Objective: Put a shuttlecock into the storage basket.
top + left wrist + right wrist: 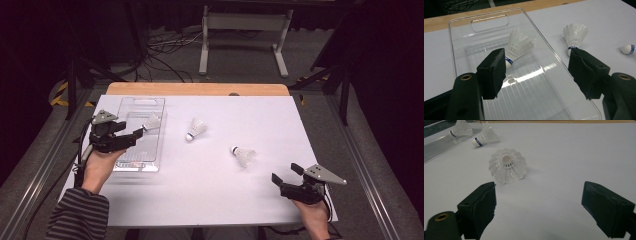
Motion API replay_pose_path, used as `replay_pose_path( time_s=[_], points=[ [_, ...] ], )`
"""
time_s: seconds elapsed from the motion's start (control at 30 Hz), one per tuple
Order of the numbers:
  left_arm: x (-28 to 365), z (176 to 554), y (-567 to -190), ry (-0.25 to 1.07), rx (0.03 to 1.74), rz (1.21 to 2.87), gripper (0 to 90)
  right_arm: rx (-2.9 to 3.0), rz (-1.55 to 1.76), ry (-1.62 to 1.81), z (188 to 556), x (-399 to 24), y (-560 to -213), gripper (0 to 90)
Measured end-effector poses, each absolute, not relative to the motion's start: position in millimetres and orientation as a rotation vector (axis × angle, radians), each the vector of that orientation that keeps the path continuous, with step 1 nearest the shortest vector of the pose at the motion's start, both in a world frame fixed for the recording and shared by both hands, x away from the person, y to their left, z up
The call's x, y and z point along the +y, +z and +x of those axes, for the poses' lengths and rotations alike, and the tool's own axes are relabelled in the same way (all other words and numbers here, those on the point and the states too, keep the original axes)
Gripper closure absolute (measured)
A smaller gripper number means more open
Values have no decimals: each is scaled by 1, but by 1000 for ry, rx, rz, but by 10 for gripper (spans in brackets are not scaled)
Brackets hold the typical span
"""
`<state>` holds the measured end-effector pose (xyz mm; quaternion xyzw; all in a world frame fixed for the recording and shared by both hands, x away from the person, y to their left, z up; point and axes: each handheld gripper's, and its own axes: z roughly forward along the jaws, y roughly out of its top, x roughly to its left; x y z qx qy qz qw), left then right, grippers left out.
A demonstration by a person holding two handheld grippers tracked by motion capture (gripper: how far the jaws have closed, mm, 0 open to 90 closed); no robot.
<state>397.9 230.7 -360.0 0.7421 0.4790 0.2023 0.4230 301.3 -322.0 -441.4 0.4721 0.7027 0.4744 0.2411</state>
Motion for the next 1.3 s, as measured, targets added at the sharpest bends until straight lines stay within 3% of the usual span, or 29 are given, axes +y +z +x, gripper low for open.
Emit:
replay_pose_path(
  time_s=[1.3],
  points=[
    [275,328,-387,560,1163,1647,244,1920,1294,1293,301,-321,-441,130]
  ],
)
